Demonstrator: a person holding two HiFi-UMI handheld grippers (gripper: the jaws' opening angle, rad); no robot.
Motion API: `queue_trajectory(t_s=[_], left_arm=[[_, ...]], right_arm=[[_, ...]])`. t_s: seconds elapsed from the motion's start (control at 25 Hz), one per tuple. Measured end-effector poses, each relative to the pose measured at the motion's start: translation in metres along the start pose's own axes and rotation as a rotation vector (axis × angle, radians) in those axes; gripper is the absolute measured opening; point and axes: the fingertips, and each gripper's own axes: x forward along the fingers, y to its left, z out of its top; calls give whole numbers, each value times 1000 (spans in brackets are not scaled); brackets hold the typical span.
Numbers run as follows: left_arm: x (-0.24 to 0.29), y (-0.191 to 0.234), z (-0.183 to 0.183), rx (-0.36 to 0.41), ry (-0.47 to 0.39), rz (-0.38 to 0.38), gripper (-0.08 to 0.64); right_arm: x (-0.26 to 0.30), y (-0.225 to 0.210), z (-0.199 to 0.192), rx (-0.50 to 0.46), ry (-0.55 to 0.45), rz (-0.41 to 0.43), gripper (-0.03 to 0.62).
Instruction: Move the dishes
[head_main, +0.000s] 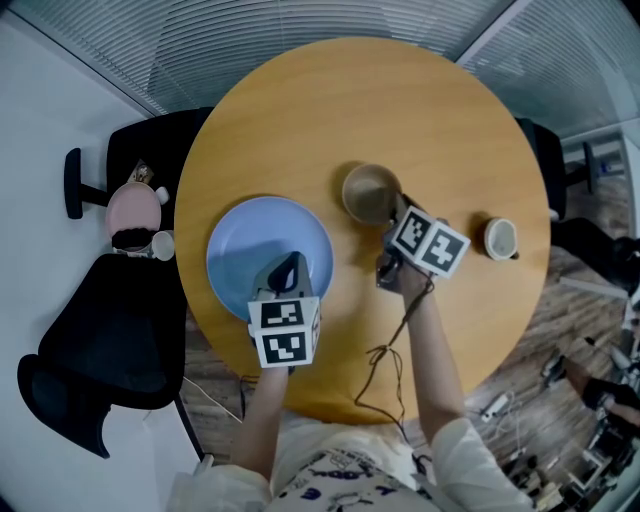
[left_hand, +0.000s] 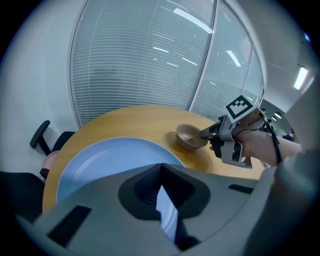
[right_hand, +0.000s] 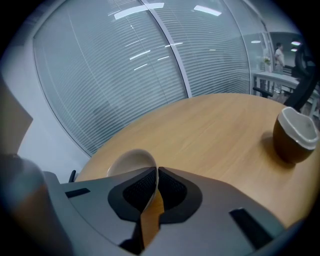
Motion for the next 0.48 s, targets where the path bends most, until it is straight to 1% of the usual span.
queue_trajectory(t_s=[0.2, 0.48], left_arm=[[-9, -2, 2, 16, -15, 3, 2], [-20, -18, 9, 37, -36, -9, 2]], right_arm=[[-17, -8, -4, 28, -5, -11, 15], [-54, -42, -10, 94, -26, -54, 15]])
